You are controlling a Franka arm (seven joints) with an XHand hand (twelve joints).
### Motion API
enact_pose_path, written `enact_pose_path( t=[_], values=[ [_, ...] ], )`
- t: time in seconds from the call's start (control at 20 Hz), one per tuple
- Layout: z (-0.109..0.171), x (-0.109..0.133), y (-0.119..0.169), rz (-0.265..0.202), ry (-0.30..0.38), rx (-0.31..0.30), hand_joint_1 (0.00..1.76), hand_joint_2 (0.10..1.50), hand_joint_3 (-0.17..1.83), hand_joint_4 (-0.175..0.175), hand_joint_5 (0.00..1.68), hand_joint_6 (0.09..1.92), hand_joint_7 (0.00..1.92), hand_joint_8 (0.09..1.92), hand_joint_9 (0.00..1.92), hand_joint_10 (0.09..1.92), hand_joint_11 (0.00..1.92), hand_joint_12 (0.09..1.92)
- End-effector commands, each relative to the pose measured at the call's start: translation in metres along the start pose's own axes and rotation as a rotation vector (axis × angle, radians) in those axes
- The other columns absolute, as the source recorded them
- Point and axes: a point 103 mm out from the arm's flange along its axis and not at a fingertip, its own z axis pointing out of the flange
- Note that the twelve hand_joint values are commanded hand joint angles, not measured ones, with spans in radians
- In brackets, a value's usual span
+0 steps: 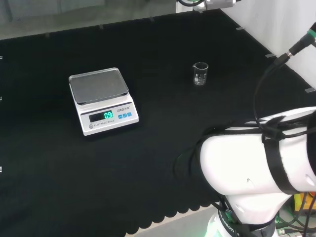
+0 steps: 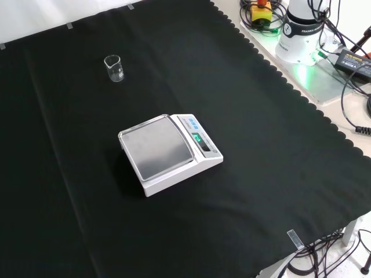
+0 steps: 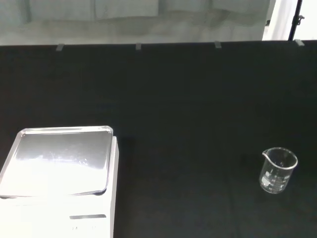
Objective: Pick up the beaker.
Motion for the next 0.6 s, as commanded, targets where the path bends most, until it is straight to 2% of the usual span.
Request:
enact_pose_path(
  t=[0.05, 0.25, 0.35, 0.6],
  values=[
    [0.008, -0.038, 0.011, -0.020, 0.052, -0.008, 0.37, 0.81, 0.01, -0.030, 0.09, 0.09, 0.02, 0.75, 0.00, 0.78, 0.09, 1.53],
    [0.028, -0.097, 0.026, 0.003, 0.070, 0.022, 0.37, 0.80, 0.01, -0.032, 0.10, 0.09, 0.03, 0.76, 0.00, 0.80, 0.10, 1.53],
    [0.032, -0.077, 0.044, -0.007, 0.094, 0.033, 0.37, 0.80, 0.00, -0.033, 0.11, 0.09, 0.03, 0.76, 0.00, 0.80, 0.11, 1.53],
    [0.037, -0.059, 0.078, 0.027, 0.041, 0.095, 0.37, 0.79, 0.00, -0.042, 0.14, 0.09, 0.03, 0.76, 0.00, 0.81, 0.11, 1.53]
  ],
)
